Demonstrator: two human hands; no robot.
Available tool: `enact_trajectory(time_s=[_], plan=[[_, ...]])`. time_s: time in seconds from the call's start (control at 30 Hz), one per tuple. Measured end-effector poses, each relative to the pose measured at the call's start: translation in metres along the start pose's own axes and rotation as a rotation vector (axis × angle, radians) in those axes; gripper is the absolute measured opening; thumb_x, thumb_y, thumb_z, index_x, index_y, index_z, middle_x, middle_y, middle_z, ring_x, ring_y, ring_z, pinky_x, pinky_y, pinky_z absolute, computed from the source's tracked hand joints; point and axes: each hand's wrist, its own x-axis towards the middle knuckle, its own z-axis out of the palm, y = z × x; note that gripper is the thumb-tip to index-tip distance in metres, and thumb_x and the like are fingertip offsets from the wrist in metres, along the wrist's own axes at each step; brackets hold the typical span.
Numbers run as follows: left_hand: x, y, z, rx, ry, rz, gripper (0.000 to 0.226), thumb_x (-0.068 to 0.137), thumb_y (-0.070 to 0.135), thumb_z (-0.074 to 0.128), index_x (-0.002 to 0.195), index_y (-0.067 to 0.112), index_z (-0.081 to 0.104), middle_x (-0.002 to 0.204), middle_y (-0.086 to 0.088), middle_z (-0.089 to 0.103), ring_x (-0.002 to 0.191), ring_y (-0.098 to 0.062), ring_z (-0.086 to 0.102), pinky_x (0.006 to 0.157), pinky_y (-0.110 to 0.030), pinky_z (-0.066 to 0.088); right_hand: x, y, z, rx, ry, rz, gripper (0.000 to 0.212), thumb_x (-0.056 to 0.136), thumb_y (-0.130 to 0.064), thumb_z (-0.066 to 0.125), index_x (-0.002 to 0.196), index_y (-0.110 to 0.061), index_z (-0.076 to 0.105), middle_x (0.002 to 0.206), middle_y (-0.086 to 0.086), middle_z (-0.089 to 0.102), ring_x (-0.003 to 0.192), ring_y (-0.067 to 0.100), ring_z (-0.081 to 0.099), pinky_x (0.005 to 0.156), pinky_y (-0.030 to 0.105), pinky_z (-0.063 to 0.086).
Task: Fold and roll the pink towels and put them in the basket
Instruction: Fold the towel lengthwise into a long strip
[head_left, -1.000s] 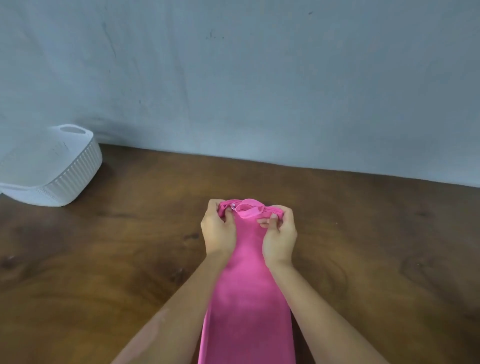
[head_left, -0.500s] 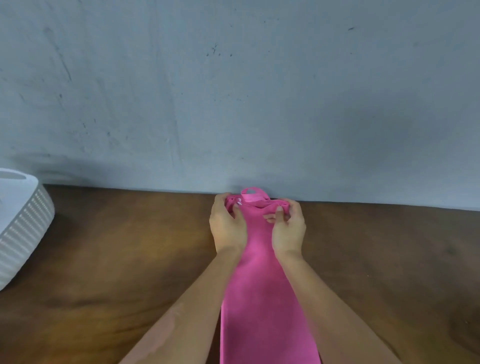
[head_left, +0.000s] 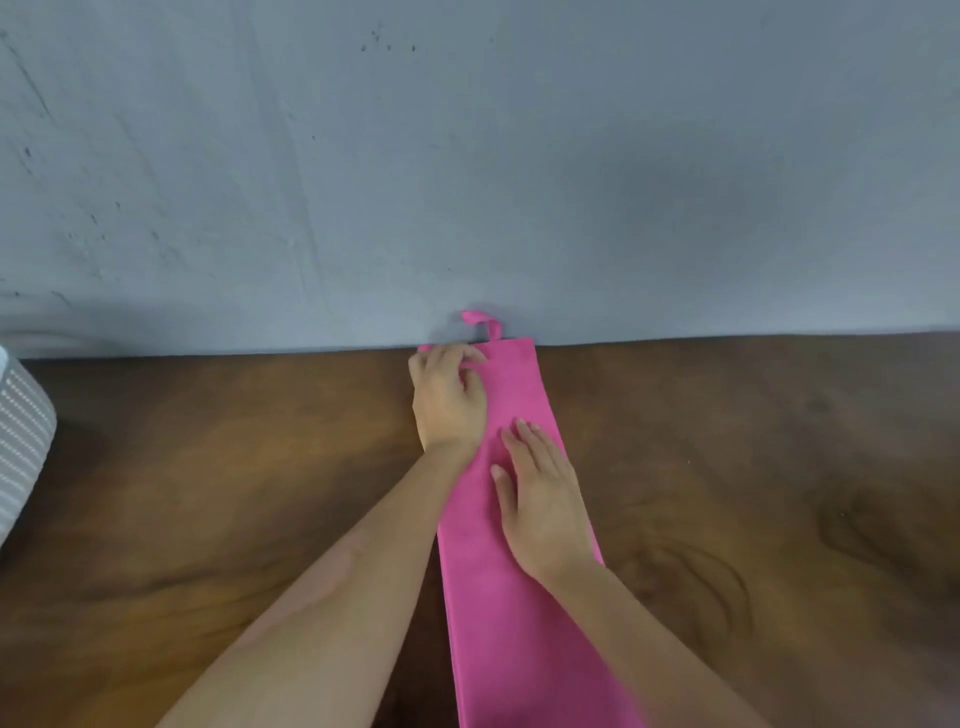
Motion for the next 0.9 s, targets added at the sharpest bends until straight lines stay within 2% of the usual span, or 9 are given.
enact_trajectory(time_s=[0.13,0.27,0.33,0.4,0.47,0.57,0.7,0.8,0.9], plan=[[0.001,0.002,0.001,0.102,-0.076,0.0,0.026,0.087,0.008,0.056,0.088,0.027,0.075,0.089,0.016,0.067,0.106,-0.016,0.05,0.078,-0.028,0.045,-0.054,0.001,-0.019,-0.129,-0.161,-0.013,0.063,0.104,-0.056,0.01,0.16,-0.029,0.019,0.168,-0.008,0.007,0.154,0.008,-0.003,0.124,0.028,-0.002],[-0.001,-0.001,0.002,0.29,-0.194,0.141,0.023,0.089,0.013,0.054,0.091,0.025,0.074,0.096,0.011,0.072,0.103,-0.023,0.053,0.095,-0.034,0.041,-0.105,0.002,-0.034,-0.204,-0.241,0.006,0.065,0.101,-0.062,0.002,0.16,-0.036,0.003,0.167,-0.011,-0.009,0.152,0.006,-0.017,0.123,0.029,-0.007],[-0.005,0.0,-0.001,0.4,-0.27,0.216,0.02,0.094,0.017,0.052,0.103,0.022,0.069,0.11,0.004,0.068,0.11,-0.027,0.052,0.102,-0.039,0.038,-0.133,0.003,-0.04,-0.197,-0.247,0.02,0.067,0.099,-0.066,-0.004,0.16,-0.037,0.001,0.167,-0.012,-0.011,0.151,0.005,-0.019,0.123,0.029,-0.008],[-0.013,0.003,-0.005,0.53,-0.403,0.262,0.029,0.1,0.028,0.048,0.123,0.017,0.061,0.129,-0.004,0.059,0.122,-0.029,0.049,0.11,-0.041,0.034,-0.16,0.005,-0.046,-0.178,-0.244,0.034,0.072,0.096,-0.069,-0.01,0.159,-0.037,0.002,0.167,-0.012,-0.011,0.151,0.004,-0.02,0.125,0.03,-0.008],[-0.029,0.008,-0.012,0.683,-0.571,0.27,0.052,0.103,0.042,0.038,0.146,0.012,0.043,0.151,-0.009,0.041,0.142,-0.034,0.032,0.119,-0.046,0.025,-0.184,0.008,-0.051,-0.162,-0.236,0.046,0.071,0.097,-0.069,-0.008,0.159,-0.038,0.002,0.166,-0.014,-0.012,0.15,0.003,-0.021,0.125,0.032,-0.005],[-0.066,0.014,-0.03,0.786,-0.681,0.349,0.063,0.106,0.046,0.026,0.159,0.015,0.016,0.166,-0.007,0.013,0.153,-0.034,0.006,0.124,-0.048,0.01,-0.218,0.013,-0.056,-0.186,-0.229,0.065,0.062,0.102,-0.065,0.005,0.159,-0.04,0.001,0.164,-0.018,-0.015,0.149,0.003,-0.025,0.125,0.032,-0.006],[-0.129,0.03,-0.058,0.792,-0.705,0.537,0.056,0.107,0.044,0.025,0.159,0.025,0.02,0.167,-0.005,0.012,0.154,-0.027,0.008,0.124,-0.044,0.009,-0.261,0.02,-0.063,-0.164,-0.158,0.067,0.062,0.103,-0.063,0.01,0.16,-0.038,0.011,0.167,-0.014,-0.003,0.151,0.006,-0.016,0.121,0.028,-0.007],[-0.177,0.045,-0.072,0.779,-0.75,0.525,0.059,0.105,0.05,0.028,0.159,0.028,0.021,0.168,-0.003,0.009,0.154,-0.025,0.006,0.125,-0.045,0.009,-0.292,0.027,-0.063,-0.129,-0.111,0.078,0.066,0.101,-0.062,0.01,0.16,-0.032,0.017,0.167,-0.012,0.007,0.153,0.009,-0.005,0.121,0.028,-0.002],[-0.225,0.061,-0.084,0.756,-0.797,0.527,0.062,0.103,0.057,0.029,0.159,0.031,0.02,0.168,0.001,0.006,0.154,-0.024,0.003,0.125,-0.047,0.009,-0.324,0.032,-0.06,-0.041,-0.024,0.117,0.072,0.1,-0.063,0.013,0.156,-0.023,0.032,0.163,-0.006,0.027,0.151,0.013,0.016,0.121,0.029,0.01]])
